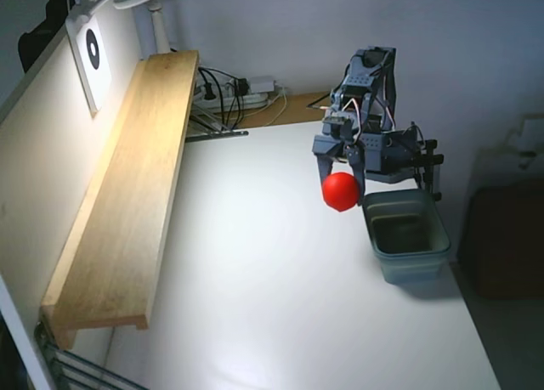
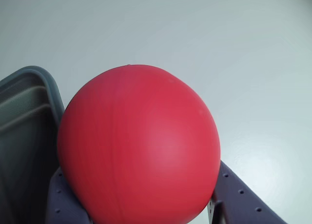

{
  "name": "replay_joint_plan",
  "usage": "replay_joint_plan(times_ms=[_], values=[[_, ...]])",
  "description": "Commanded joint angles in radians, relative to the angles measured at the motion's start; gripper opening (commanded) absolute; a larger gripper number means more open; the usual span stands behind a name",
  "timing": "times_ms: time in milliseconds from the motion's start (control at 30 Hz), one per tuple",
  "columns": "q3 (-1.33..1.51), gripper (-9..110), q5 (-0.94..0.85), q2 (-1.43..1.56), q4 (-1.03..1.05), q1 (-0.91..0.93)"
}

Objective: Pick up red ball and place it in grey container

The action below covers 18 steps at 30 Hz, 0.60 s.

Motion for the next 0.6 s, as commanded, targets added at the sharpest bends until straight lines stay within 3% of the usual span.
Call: replay_joint_plan(times_ms=[0, 167, 567], values=[[-0.067, 23, 0.003, 0.050, 0.026, -0.008], [-0.067, 23, 0.003, 0.050, 0.026, -0.050], [-0.067, 23, 0.003, 0.050, 0.026, -0.357]])
